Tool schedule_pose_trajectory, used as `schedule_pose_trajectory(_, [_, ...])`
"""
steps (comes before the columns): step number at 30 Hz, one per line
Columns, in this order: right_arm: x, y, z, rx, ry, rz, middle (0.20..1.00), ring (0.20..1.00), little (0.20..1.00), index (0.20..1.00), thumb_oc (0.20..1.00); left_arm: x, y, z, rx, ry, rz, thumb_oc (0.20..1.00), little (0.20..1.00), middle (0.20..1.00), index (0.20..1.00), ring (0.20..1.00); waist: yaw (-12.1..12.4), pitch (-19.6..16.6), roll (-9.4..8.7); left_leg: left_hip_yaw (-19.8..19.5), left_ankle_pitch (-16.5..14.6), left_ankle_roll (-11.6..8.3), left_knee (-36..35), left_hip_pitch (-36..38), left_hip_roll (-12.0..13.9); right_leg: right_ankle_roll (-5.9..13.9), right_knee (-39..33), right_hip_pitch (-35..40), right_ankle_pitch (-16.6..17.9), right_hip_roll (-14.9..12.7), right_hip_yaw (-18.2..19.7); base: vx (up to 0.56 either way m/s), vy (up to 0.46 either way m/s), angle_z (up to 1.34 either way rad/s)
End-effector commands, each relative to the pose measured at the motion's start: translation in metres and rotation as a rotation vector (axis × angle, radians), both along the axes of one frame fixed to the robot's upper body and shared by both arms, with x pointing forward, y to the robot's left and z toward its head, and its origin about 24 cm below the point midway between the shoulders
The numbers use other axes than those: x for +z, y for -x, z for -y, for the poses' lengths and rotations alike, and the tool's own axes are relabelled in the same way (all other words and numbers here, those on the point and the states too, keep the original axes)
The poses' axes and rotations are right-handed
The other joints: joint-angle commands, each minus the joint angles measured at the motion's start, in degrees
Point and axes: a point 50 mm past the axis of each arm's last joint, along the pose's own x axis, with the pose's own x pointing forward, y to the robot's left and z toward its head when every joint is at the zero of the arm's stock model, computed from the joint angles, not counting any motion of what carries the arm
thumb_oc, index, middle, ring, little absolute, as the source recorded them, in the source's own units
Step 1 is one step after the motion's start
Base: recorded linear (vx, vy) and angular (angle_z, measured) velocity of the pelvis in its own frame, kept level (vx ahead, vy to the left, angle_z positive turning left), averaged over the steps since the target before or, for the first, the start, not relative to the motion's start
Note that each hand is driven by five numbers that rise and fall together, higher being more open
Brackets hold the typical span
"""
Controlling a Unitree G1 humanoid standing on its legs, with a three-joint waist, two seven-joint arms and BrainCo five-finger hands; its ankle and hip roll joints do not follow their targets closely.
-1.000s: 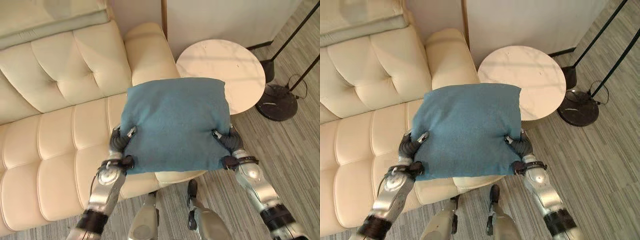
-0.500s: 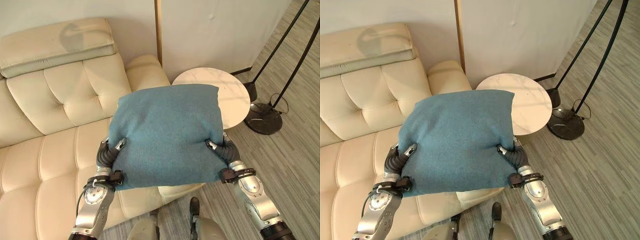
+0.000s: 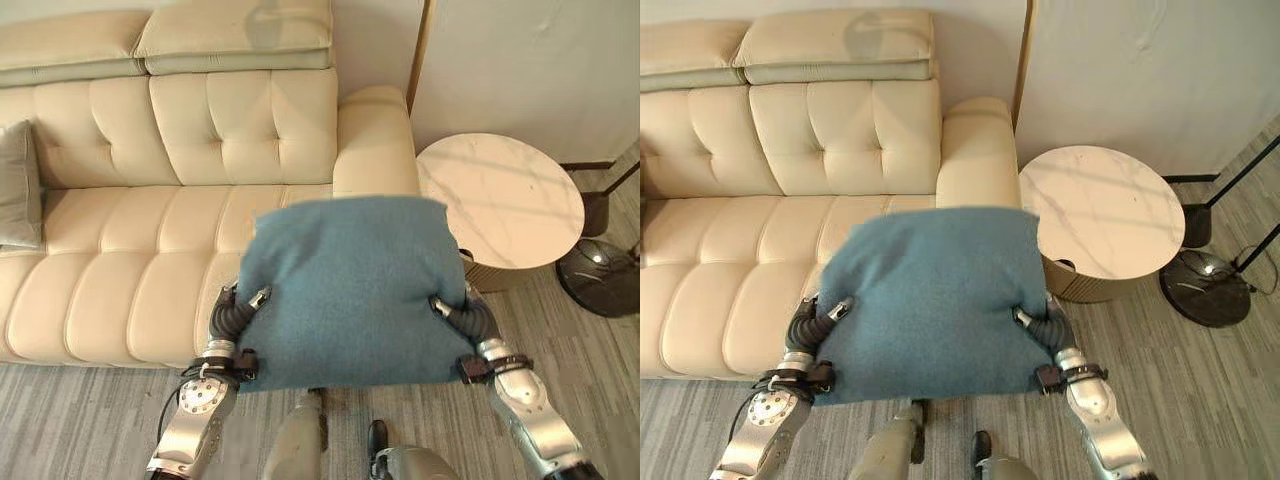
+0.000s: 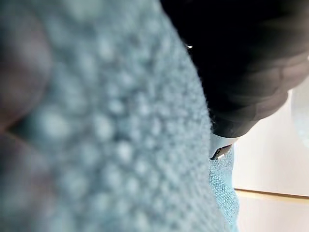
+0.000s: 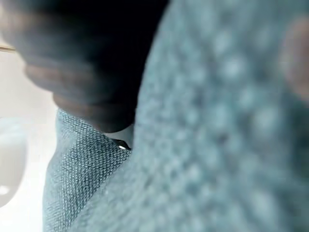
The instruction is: Pick up all the scattered cushions and arrange them neatly on the sofa.
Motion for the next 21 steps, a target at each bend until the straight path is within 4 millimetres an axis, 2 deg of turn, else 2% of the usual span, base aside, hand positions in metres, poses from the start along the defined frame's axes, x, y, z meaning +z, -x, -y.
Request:
schedule_pose_trajectory(1, [0.066, -0.017, -0.021, 0.100, -0.098, 0.342, 0.200, 0.200, 0.200, 0.200, 0.200, 0.068, -0.020, 0.029, -0.160, 0.021, 0.365, 0.200, 0.200, 0.200, 0.200, 0.200, -0.08, -3.03, 0.46, 0.38, -2.59, -0.30, -5.10, 5.54, 2.11, 8.28, -8.30, 2.71, -0.16, 0.63, -2.19, -0.01, 0.011, 0.59])
schedule_pose_trajectory(2, [0.066, -0.015, -0.018, 0.089, -0.103, 0.345, 0.200, 0.200, 0.200, 0.200, 0.200, 0.066, -0.020, 0.035, -0.188, 0.034, 0.353, 0.200, 0.200, 0.200, 0.200, 0.200, -1.42, -4.25, 1.13, 5.20, -3.22, -0.63, -7.63, 9.44, 3.69, 8.57, -8.84, 2.70, -0.07, 0.24, -5.07, 0.01, 0.045, 0.40])
schedule_pose_trajectory(3, [0.066, -0.014, -0.016, 0.080, -0.102, 0.347, 0.200, 0.200, 0.200, 0.200, 0.200, 0.065, -0.020, 0.038, -0.201, 0.042, 0.348, 0.200, 0.200, 0.200, 0.200, 0.200, -2.05, -4.39, 1.71, 7.73, -2.94, -1.13, -9.55, 11.22, 4.56, 8.74, -8.98, 3.18, -0.14, 0.05, -7.01, 0.08, 0.069, 0.62])
schedule_pose_trajectory(4, [0.066, -0.013, -0.015, 0.073, -0.103, 0.345, 0.200, 0.200, 0.200, 0.200, 0.200, 0.064, -0.021, 0.039, -0.205, 0.045, 0.345, 0.200, 0.200, 0.200, 0.200, 0.200, -2.33, -4.80, 2.08, 8.41, -3.33, -1.80, -10.80, 12.09, 5.02, 9.10, -9.30, 3.73, -0.67, -0.05, -7.64, 0.05, 0.064, 1.18])
schedule_pose_trajectory(5, [0.065, -0.012, -0.015, 0.071, -0.103, 0.339, 0.200, 0.200, 0.200, 0.200, 0.200, 0.062, -0.020, 0.040, -0.209, 0.043, 0.335, 0.200, 0.200, 0.200, 0.200, 0.200, -2.48, -4.73, 2.22, 9.13, -1.98, -1.81, -11.67, 12.21, 5.13, 8.97, -9.62, 3.94, 0.12, -0.27, -9.19, 0.09, 0.077, 1.40])
schedule_pose_trajectory(8, [0.061, -0.011, -0.015, 0.076, -0.103, 0.317, 0.200, 0.200, 0.200, 0.200, 0.200, 0.057, -0.016, 0.036, -0.198, 0.026, 0.307, 0.200, 0.200, 0.200, 0.200, 0.200, -2.09, -4.75, 1.76, 8.64, -1.66, -1.99, -13.04, 13.41, 4.91, 9.28, -10.51, 6.11, 0.60, -0.80, -10.49, 0.10, 0.082, 0.70])
schedule_pose_trajectory(11, [0.056, -0.009, -0.019, 0.099, -0.109, 0.295, 0.200, 0.200, 0.200, 0.200, 0.200, 0.050, -0.011, 0.030, -0.189, 0.009, 0.274, 0.200, 0.200, 0.200, 0.200, 0.200, -1.12, -4.53, 0.85, 8.19, -2.53, -1.29, -12.95, 14.11, 4.29, 9.49, -10.43, 7.51, 0.55, -1.21, -9.83, 0.13, 0.109, 0.22])
schedule_pose_trajectory(16, [0.056, -0.009, -0.022, 0.110, -0.125, 0.288, 0.200, 0.200, 0.200, 0.200, 0.200, 0.050, -0.008, 0.024, -0.176, -0.007, 0.272, 0.200, 0.200, 0.200, 0.200, 0.200, -0.26, -4.54, -0.02, 6.70, -3.93, -0.31, -11.54, 13.33, 3.21, 9.80, -9.65, 7.52, 0.38, -1.70, -8.65, 0.08, 0.108, -0.01])
schedule_pose_trajectory(18, [0.058, -0.011, -0.025, 0.127, -0.130, 0.295, 0.200, 0.200, 0.200, 0.200, 0.200, 0.053, -0.008, 0.021, -0.173, -0.017, 0.281, 0.200, 0.200, 0.200, 0.200, 0.200, 0.42, -4.79, -0.37, 5.39, -5.13, 0.62, -10.62, 12.64, 2.08, 10.31, -8.94, 7.39, 0.30, -2.40, -7.68, 0.10, 0.228, -0.09])
schedule_pose_trajectory(19, [0.061, -0.013, -0.031, 0.153, -0.141, 0.307, 0.200, 0.200, 0.200, 0.200, 0.200, 0.055, -0.008, 0.019, -0.173, -0.022, 0.290, 0.200, 0.200, 0.200, 0.200, 0.200, 1.19, -4.90, -0.53, 3.85, -6.50, 1.65, -9.26, 11.62, 0.65, 11.00, -7.95, 6.95, 0.26, -3.55, -6.68, 0.08, 0.230, -0.12])
schedule_pose_trajectory(21, [0.062, -0.013, -0.033, 0.160, -0.145, 0.310, 0.200, 0.200, 0.200, 0.200, 0.200, 0.055, -0.007, 0.018, -0.171, -0.025, 0.289, 0.200, 0.200, 0.200, 0.200, 0.200, 1.36, -5.08, -0.55, 3.55, -6.73, 2.12, -8.96, 11.07, 0.15, 11.25, -7.42, 6.48, 0.35, -4.09, -6.43, 0.06, 0.196, -0.12])
